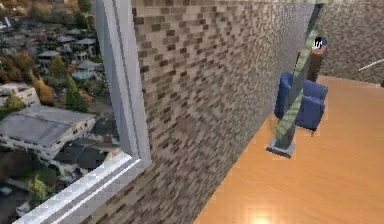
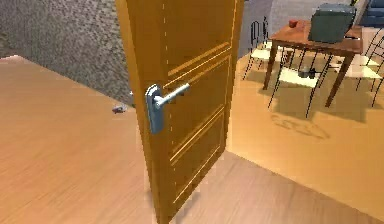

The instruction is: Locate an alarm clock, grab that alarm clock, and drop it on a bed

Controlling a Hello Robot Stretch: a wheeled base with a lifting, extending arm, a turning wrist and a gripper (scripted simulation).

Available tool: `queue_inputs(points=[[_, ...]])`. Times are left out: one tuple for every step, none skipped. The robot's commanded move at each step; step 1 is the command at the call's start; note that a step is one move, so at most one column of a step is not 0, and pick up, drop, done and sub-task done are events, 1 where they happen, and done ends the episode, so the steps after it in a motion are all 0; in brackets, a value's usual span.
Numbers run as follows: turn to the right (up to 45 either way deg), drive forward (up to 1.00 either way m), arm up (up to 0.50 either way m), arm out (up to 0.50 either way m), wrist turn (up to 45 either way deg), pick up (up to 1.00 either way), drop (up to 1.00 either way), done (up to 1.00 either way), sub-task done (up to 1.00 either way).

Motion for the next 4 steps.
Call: queue_inputs(points=[[42.0,0.00,0.00,0.00,0.0,0.00,0.00,0.00,0.00],[0.0,0.80,0.00,0.00,0.0,0.00,0.00,0.00,0.00],[9.0,0.00,0.00,0.00,0.0,0.00,0.00,0.00,0.00],[0.0,1.00,0.00,0.00,0.0,0.00,0.00,0.00,0.00]])
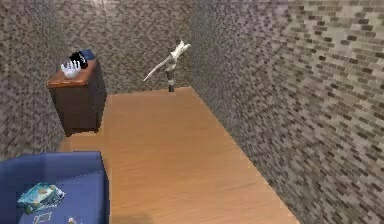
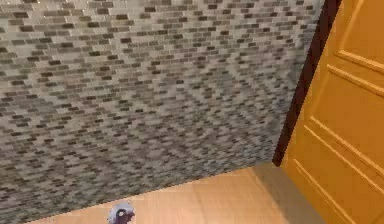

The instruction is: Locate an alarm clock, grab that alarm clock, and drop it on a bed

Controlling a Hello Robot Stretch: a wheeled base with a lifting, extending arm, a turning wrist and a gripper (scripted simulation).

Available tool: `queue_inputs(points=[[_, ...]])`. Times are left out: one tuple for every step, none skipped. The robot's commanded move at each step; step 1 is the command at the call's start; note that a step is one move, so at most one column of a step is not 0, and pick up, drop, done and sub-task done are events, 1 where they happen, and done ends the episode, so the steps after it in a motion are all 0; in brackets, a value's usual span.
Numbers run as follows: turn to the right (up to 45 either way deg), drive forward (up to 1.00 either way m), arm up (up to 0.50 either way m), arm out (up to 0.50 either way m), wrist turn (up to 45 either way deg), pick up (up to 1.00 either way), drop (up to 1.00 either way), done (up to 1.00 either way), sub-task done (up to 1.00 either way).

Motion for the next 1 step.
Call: queue_inputs(points=[[36.0,0.00,0.00,0.00,0.0,0.00,0.00,0.00,0.00]])
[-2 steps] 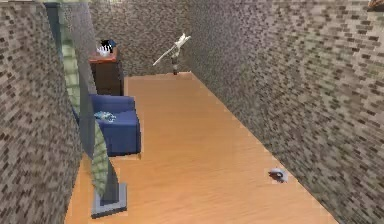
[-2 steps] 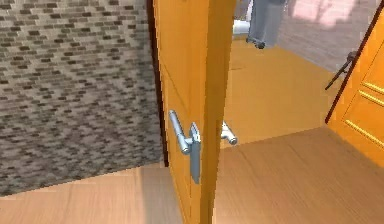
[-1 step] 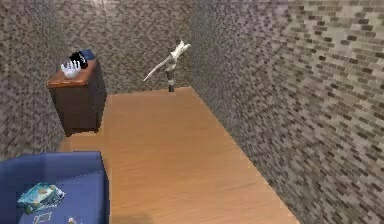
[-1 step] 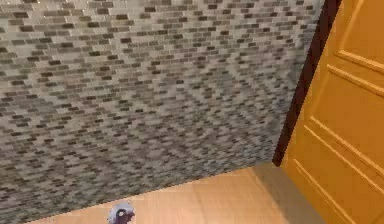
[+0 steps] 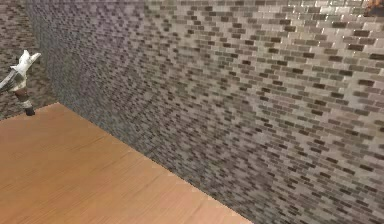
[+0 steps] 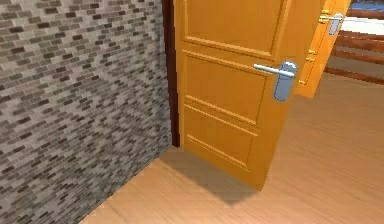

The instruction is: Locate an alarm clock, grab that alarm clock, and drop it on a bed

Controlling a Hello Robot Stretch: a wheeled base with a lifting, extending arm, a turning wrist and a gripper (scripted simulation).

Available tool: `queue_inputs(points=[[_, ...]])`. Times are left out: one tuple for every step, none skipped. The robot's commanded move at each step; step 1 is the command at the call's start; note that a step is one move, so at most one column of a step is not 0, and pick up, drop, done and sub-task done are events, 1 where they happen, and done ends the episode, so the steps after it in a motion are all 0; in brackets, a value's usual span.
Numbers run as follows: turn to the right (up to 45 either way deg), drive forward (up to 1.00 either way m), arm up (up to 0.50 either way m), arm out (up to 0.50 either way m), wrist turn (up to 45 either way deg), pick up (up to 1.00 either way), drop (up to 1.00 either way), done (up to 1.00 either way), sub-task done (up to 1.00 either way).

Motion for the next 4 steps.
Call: queue_inputs(points=[[0.0,0.05,0.00,0.00,0.0,0.00,0.00,0.00,0.00],[-45.0,0.00,0.00,0.00,0.0,0.00,0.00,0.00,0.00],[-6.0,0.00,0.00,0.00,0.0,0.00,0.00,0.00,0.00],[0.0,1.00,0.00,0.00,0.0,0.00,0.00,0.00,0.00]])
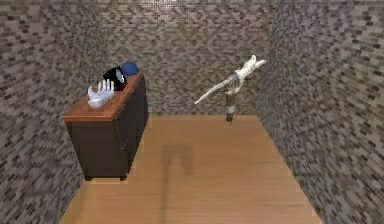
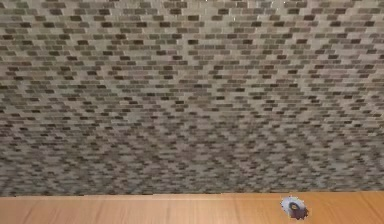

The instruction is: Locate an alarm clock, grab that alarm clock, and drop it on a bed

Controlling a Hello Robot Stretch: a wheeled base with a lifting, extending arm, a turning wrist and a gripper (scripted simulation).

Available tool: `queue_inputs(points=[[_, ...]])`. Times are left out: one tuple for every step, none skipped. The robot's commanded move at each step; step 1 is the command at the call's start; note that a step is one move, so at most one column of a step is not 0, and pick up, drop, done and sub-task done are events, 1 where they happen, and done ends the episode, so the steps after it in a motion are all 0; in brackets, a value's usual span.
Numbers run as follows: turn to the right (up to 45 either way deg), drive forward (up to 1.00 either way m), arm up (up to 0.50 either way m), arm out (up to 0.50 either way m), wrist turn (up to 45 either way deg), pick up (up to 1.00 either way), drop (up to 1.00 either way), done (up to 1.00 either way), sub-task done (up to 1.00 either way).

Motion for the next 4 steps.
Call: queue_inputs(points=[[0.0,0.50,0.00,0.00,0.0,0.00,0.00,0.00,0.00],[-3.0,0.00,0.00,0.00,0.0,0.00,0.00,0.00,0.00],[45.0,0.00,0.00,0.00,0.0,0.00,0.00,0.00,0.00],[45.0,0.00,0.00,0.00,0.0,0.00,0.00,0.00,0.00]])
